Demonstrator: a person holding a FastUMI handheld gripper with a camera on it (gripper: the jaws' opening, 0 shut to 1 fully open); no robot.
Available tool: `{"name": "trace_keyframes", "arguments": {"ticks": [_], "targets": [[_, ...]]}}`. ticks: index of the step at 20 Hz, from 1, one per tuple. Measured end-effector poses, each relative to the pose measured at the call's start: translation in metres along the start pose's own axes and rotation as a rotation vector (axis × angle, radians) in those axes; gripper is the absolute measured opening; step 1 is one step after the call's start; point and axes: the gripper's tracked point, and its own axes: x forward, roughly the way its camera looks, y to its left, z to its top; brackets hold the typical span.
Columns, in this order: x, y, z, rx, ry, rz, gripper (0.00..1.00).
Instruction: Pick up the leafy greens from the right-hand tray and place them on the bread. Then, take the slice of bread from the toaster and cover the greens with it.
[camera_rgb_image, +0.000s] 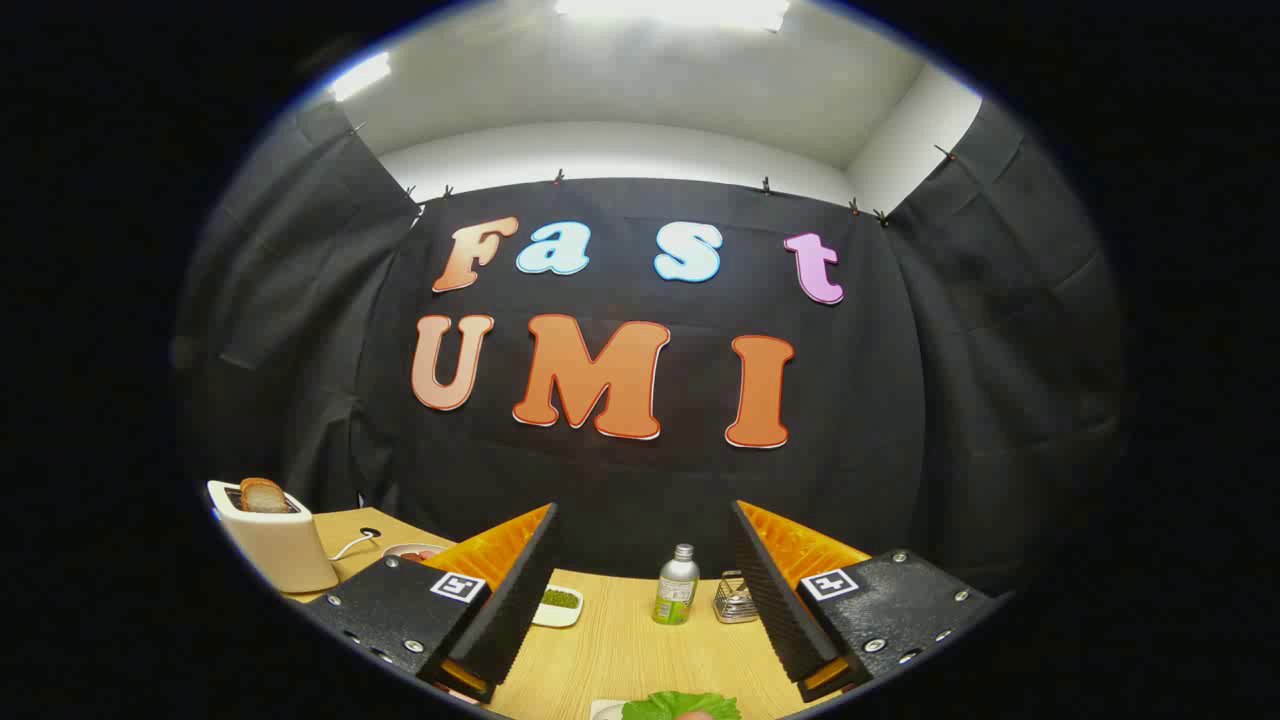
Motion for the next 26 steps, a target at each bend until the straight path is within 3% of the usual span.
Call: {"name": "trace_keyframes", "arguments": {"ticks": [26], "targets": [[-0.0076, -0.0034, 0.0041, 0.032, 0.017, 0.005, 0.99]]}}
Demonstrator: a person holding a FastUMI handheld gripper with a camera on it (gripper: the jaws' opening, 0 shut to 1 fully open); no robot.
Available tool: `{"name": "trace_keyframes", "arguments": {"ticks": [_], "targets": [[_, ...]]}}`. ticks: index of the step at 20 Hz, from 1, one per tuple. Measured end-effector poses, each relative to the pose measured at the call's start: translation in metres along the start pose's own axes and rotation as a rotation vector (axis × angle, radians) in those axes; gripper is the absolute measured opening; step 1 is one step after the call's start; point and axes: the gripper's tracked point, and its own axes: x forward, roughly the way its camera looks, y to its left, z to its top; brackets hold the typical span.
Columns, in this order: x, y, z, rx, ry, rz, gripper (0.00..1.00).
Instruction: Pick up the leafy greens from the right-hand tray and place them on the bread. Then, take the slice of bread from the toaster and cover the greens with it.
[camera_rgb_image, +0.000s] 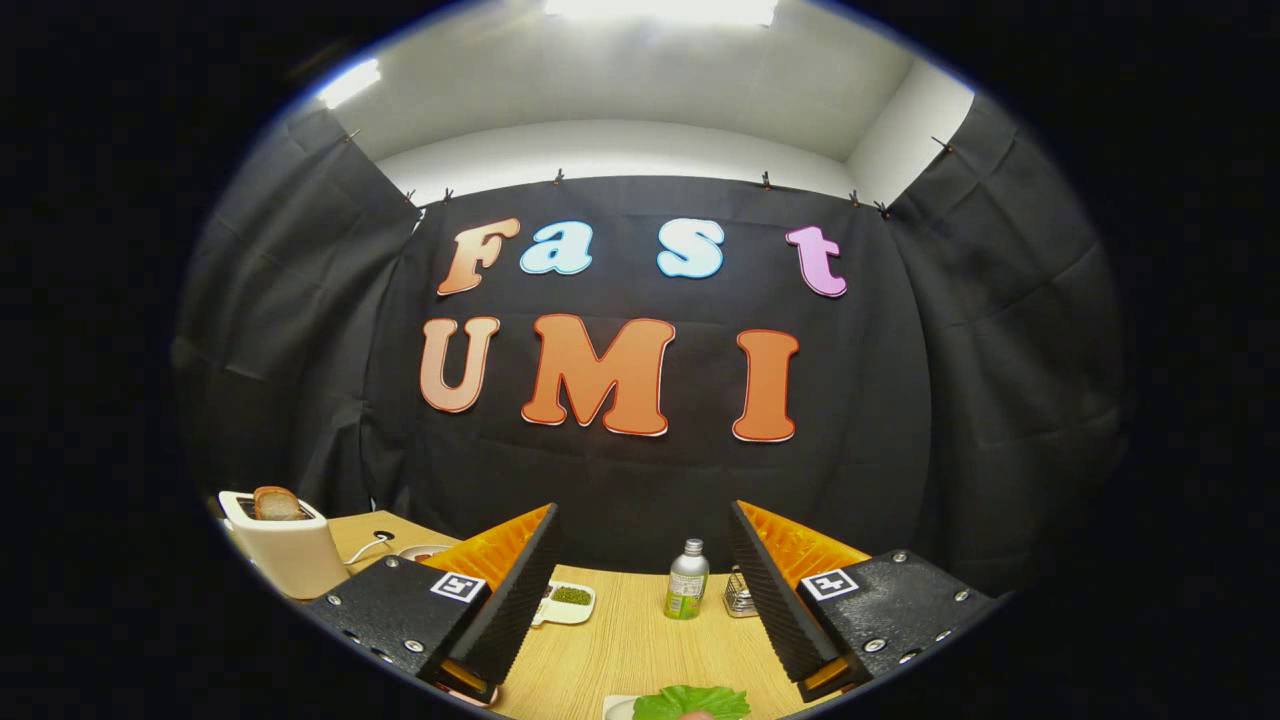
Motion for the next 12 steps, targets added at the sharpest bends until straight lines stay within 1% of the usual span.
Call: {"name": "trace_keyframes", "arguments": {"ticks": [7, 10, 12], "targets": [[-0.006, -0.004, -0.011, 0.006, 0.031, -0.004, 0.99], [-0.011, -0.007, -0.03, -0.005, 0.089, -0.001, 0.99], [-0.016, -0.008, -0.05, -0.008, 0.156, 0.005, 0.99]]}}
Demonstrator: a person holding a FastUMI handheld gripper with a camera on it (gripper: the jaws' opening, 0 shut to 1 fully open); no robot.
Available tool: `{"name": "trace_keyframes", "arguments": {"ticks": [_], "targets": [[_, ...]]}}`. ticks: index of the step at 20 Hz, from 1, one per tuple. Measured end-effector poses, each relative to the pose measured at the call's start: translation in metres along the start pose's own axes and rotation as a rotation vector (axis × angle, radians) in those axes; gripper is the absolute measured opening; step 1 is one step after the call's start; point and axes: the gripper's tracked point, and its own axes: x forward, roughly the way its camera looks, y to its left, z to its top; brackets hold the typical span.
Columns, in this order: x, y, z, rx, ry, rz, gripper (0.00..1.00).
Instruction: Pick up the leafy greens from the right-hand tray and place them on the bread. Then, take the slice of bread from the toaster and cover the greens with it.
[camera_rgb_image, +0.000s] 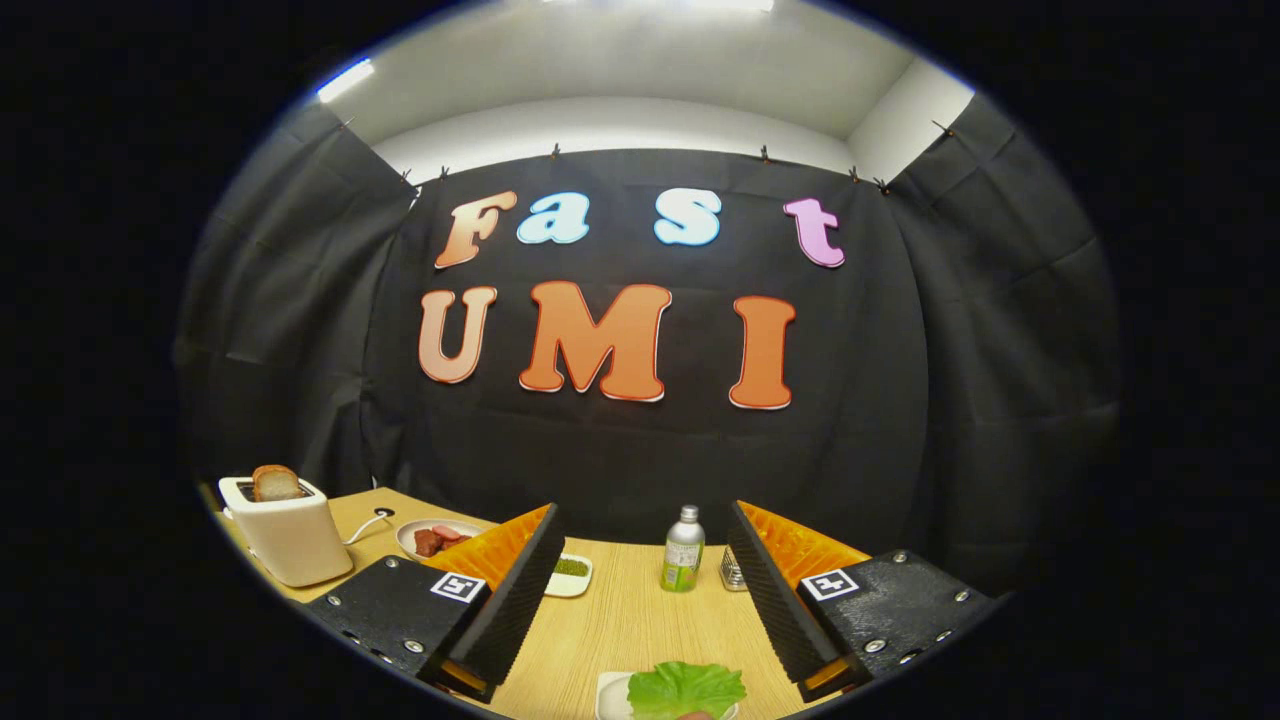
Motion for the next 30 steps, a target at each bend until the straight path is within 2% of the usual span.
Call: {"name": "trace_keyframes", "arguments": {"ticks": [4, 8, 11, 18, 21, 30], "targets": [[-0.009, 0.0, -0.068, -0.012, 0.223, 0.044, 0.99], [-0.022, 0.008, -0.147, 0.006, 0.535, 0.116, 0.99], [-0.024, 0.007, -0.177, 0.039, 0.672, 0.124, 0.99], [-0.024, -0.002, -0.223, 0.034, 0.873, 0.122, 1.0], [-0.024, -0.001, -0.231, 0.062, 0.933, 0.137, 0.99], [-0.025, -0.012, -0.267, 0.041, 1.103, 0.122, 0.97]]}}
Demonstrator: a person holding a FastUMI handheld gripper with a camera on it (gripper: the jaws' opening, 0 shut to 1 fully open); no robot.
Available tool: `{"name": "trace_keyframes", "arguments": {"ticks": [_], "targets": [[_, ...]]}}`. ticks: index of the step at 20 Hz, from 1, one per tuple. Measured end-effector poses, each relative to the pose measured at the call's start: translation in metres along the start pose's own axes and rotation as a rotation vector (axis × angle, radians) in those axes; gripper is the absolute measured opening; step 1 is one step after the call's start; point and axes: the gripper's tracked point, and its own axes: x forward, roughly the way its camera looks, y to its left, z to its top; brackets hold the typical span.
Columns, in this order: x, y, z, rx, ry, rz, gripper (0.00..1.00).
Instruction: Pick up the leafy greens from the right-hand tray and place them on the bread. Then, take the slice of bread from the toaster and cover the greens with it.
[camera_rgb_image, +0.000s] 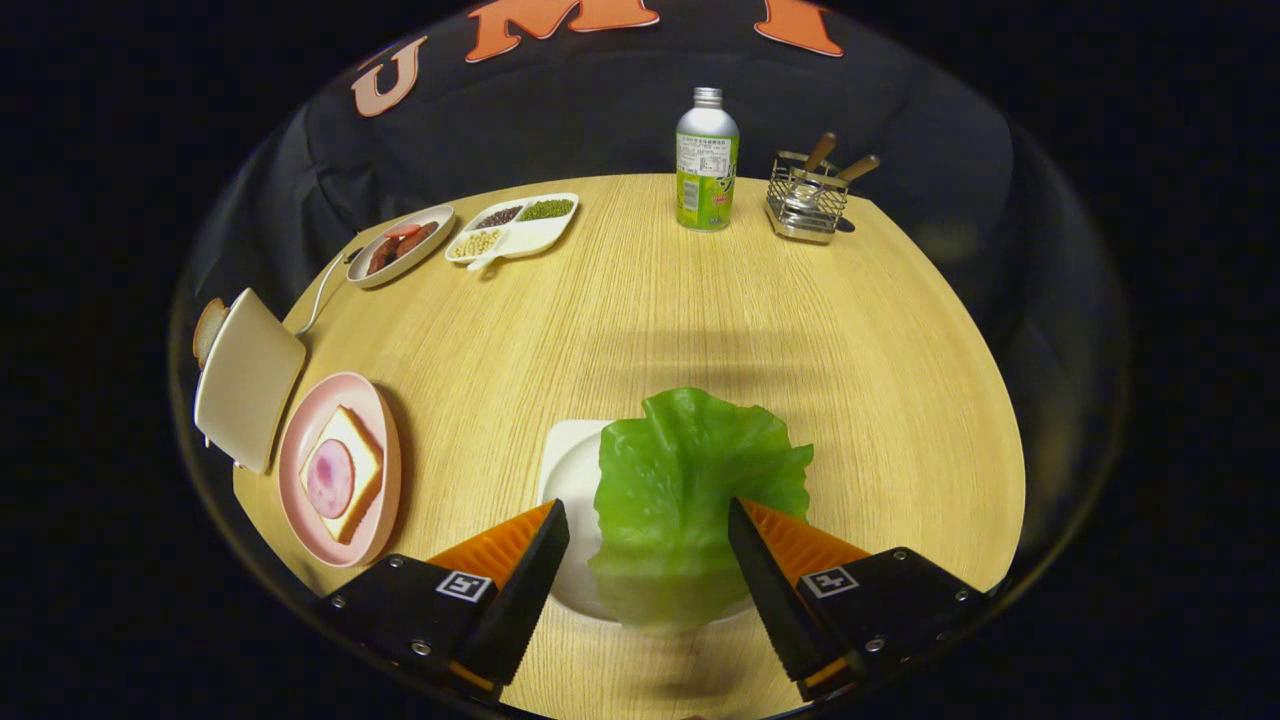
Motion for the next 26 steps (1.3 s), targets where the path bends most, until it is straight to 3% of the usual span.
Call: {"name": "trace_keyframes", "arguments": {"ticks": [4, 8, 12, 15, 17, 26], "targets": [[0.014, -0.007, -0.002, -0.016, 0.024, -0.027, 0.89], [0.013, -0.009, -0.001, -0.026, 0.028, -0.042, 0.75], [0.014, -0.015, 0.002, -0.021, 0.018, -0.048, 0.47], [0.015, -0.021, 0.008, 0.006, -0.016, -0.045, 0.15], [0.013, -0.02, 0.01, 0.026, -0.023, -0.037, 0.05], [-0.029, 0.025, 0.048, 0.011, -0.152, 0.073, 0.04]]}}
